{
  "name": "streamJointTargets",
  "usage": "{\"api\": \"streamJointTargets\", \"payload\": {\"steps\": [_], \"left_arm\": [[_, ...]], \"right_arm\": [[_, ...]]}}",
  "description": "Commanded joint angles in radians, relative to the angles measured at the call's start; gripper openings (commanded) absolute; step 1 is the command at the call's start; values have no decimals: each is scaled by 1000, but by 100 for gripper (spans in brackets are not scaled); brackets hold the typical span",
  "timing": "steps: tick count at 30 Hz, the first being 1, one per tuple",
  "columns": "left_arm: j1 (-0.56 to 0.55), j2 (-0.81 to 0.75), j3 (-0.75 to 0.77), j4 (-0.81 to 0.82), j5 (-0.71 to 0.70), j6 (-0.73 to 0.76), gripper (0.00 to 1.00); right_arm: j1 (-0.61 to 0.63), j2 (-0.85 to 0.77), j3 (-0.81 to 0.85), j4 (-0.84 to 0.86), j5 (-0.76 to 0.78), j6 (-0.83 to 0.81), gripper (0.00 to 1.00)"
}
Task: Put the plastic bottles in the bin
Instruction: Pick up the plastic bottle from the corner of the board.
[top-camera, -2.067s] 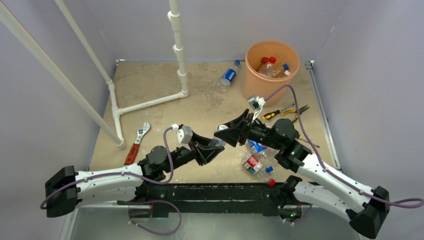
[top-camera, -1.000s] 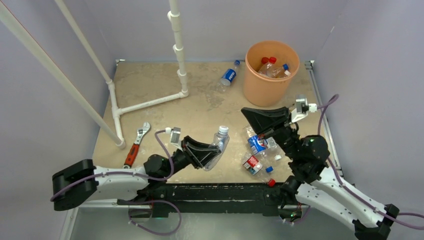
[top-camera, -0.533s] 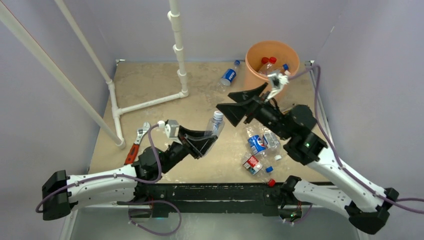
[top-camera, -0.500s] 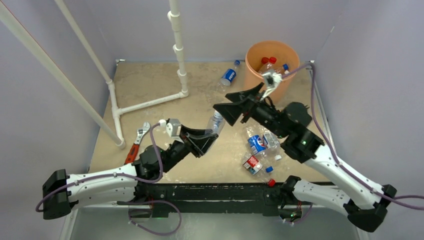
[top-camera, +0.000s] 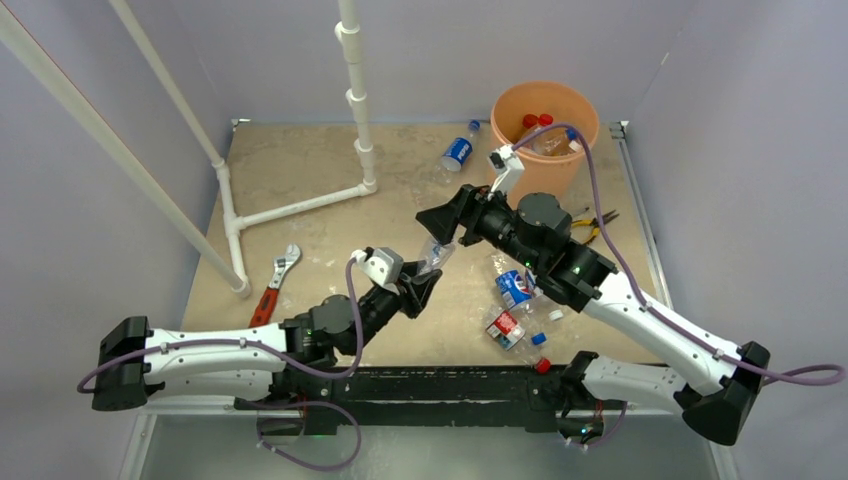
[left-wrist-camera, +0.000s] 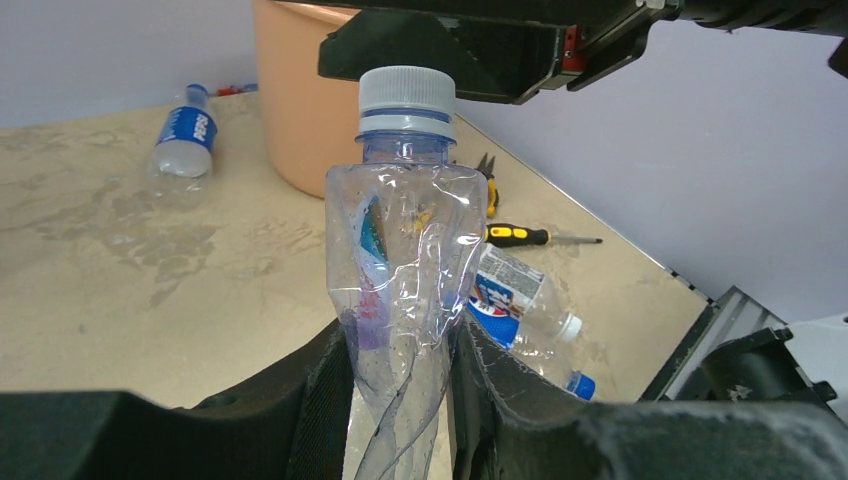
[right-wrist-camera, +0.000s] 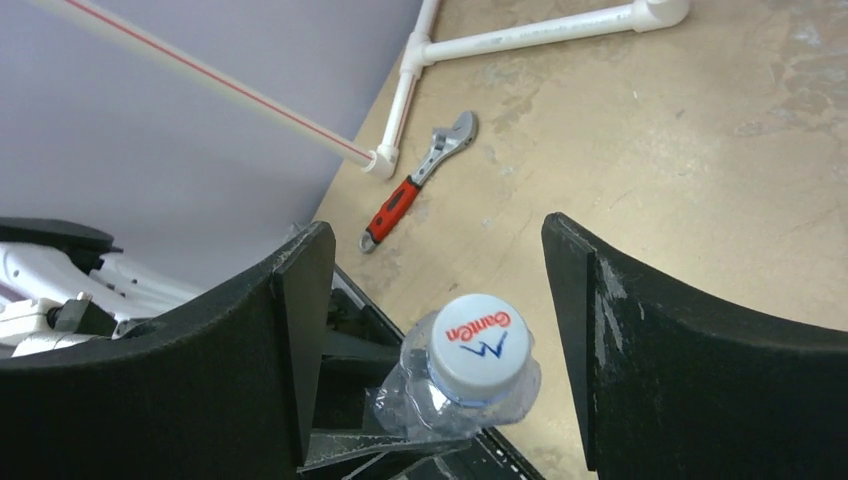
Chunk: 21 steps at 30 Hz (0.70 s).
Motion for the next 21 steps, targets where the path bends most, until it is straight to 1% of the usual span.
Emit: {"api": "streamJointTargets", "payload": {"steps": [1,4,10,14,18,20,21], "left_arm": [[-14,-19,32,15,-97,43,0],[-14,-31,21,28,-114,56,0],[-14,-28,22,46,-108,68,0],[-16,-29,25,45,-111,67,0],[-16,-28,25,50,-104,66,0],[-17,-25,22,58,-102,66,0],[-17,-23,22,59,-100,65,0]], "right_arm": [[5,-36,31,-26,69,25,74],[5,-53,10,-29,67,31,72],[6,-17,-5,-22,9,36,68],[6,-4,-15,-11,-1,35,66],[5,-2,-32,21,-14,42,59],[6,0,-39,24,-19,46,52],[6,-4,-46,32,-18,47,47]]}}
